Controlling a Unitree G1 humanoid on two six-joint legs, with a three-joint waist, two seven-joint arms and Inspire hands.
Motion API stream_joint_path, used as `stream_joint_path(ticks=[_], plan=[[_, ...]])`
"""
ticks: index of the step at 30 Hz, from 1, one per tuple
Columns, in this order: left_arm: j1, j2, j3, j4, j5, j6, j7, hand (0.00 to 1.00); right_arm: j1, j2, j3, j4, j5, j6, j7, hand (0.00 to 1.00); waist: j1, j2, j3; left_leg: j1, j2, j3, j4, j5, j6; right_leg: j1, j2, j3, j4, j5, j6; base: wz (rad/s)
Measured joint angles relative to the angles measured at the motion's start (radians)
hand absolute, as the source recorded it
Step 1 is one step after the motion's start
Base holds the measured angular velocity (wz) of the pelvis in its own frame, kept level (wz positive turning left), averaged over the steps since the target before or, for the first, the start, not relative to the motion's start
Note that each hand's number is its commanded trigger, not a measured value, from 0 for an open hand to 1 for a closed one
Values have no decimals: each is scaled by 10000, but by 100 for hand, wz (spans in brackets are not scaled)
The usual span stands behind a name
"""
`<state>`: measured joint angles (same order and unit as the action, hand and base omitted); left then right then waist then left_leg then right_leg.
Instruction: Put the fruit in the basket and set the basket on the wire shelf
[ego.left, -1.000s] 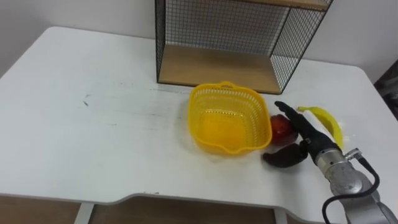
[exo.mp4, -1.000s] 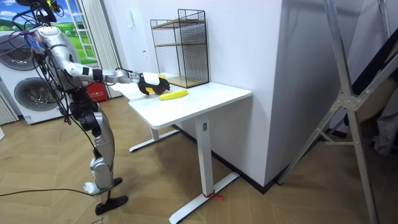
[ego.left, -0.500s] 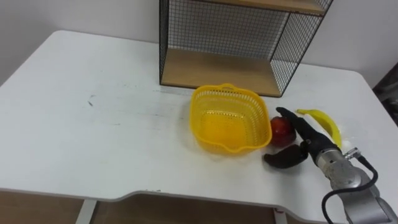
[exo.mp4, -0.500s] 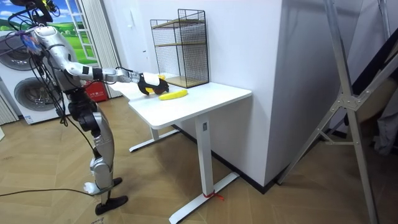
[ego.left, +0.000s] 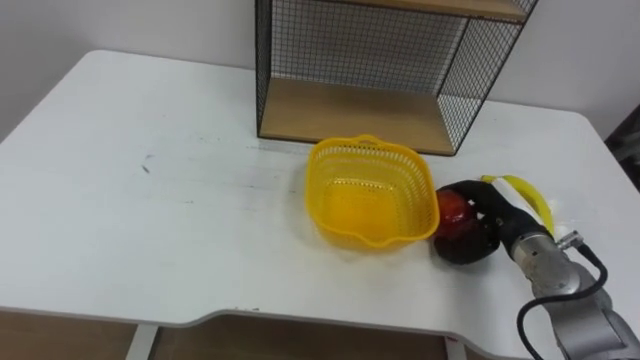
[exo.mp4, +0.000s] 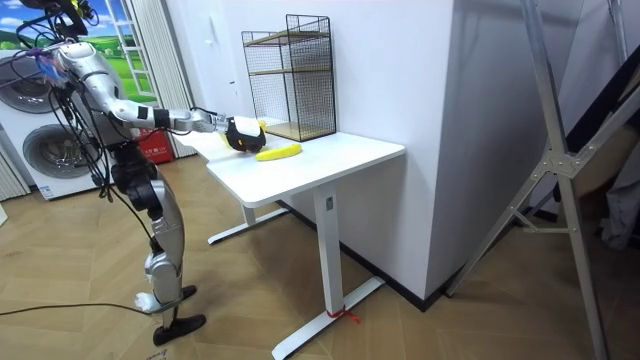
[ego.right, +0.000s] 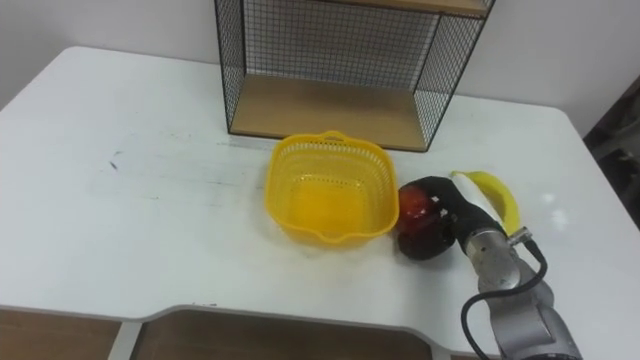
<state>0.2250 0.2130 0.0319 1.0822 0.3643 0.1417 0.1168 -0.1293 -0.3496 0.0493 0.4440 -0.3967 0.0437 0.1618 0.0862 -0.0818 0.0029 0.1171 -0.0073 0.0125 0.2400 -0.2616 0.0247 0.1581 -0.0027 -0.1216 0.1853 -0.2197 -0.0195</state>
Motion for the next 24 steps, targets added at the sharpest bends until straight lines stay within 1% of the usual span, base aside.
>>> stream_joint_path(ticks=[5,10,12,13,17,19,22,23,24], plan=[[-11,0,-192,-4,-1,-4,2,0,-2,0,48,2,59,2,-72,100,0,10,0,14,2,7,-10,2,-1,-8,4,50,-1,0,0,0],[1,0,-161,-9,2,-47,0,0,2,1,8,2,219,-16,-73,100,-9,6,-1,18,4,61,-7,2,0,-44,4,74,-14,0,0,-1],[74,-1,-145,-8,3,-192,-1,0,47,6,-79,4,606,-31,-66,100,-47,9,-2,3,3,59,-11,2,0,-47,3,79,-16,0,0,0],[83,-2,-140,-7,3,-206,-1,0,61,6,-109,4,757,-31,-63,100,-54,9,-2,-1,3,59,-12,2,0,-48,2,74,-16,0,0,0],[108,-4,-22,-15,13,-205,-1,0,283,4,-427,-18,1980,-31,-107,100,-59,11,-20,-35,6,58,-28,2,-1,-100,6,62,-16,0,0,0],[155,-4,50,-15,12,-194,-1,0,351,4,-440,-45,2438,-24,-170,100,-106,21,-44,-41,7,54,-31,2,-1,-112,6,70,-14,0,0,0],[290,-4,49,-18,-1,-194,-1,0,507,5,-442,-25,3287,-28,-296,100,-272,84,-62,1,-1,72,-27,2,0,11,8,104,-21,0,0,2],[316,-5,50,-18,-1,-196,-1,0,623,6,-446,-26,3703,-73,-372,100,-286,70,-94,10,-1,79,-28,2,0,31,10,134,-20,0,0,0],[374,-6,49,-15,3,-198,0,0,717,9,-458,-25,4079,-106,-402,100,-293,83,-87,14,5,97,-29,2,-1,45,17,158,-21,0,0,-5]])
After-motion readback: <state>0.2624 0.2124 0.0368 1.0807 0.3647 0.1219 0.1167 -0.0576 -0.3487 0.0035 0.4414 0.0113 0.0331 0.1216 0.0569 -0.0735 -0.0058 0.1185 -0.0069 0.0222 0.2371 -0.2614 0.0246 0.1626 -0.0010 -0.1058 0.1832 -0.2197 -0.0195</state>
